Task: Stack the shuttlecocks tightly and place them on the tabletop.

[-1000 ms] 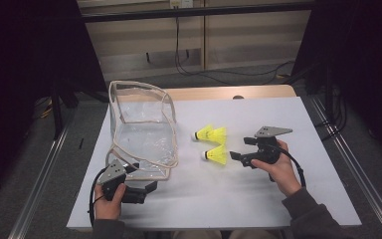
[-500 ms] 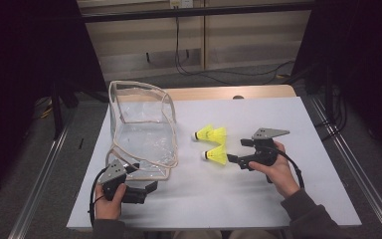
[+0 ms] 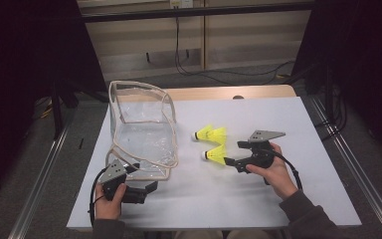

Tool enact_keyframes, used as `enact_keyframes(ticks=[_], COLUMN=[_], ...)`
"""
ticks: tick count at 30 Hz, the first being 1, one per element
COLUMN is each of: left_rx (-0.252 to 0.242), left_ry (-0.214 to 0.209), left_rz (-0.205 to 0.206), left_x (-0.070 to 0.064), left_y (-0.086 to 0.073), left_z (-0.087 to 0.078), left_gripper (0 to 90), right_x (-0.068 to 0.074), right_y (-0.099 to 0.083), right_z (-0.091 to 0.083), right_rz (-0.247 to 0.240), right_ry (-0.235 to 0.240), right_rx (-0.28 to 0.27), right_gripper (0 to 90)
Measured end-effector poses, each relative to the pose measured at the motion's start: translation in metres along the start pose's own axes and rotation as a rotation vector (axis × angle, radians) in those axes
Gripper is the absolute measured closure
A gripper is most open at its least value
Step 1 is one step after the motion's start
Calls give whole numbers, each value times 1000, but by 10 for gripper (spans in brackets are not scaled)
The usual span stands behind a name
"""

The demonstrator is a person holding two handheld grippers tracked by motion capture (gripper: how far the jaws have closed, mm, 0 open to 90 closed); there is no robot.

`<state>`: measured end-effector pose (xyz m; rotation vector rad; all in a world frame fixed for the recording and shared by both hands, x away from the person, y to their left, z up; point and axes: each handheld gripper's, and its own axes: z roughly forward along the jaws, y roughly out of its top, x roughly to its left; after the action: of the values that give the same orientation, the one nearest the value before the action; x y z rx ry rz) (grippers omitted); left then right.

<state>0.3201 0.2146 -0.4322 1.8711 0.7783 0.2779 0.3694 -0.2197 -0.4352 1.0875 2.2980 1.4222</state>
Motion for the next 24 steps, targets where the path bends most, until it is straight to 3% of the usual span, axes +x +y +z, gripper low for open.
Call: enact_keyframes(ticks=[15,24], left_rx=[-1,0], left_ry=[-3,1], left_rz=[2,5], left_x=[0,0], left_y=[0,0], left_z=[0,-1], left_gripper=[27,27], right_x=[5,7], right_y=[-2,-3], right_z=[5,9], right_rz=[-3,-7], right_ry=[14,35], right_rx=[4,18], right_gripper=[128,181])
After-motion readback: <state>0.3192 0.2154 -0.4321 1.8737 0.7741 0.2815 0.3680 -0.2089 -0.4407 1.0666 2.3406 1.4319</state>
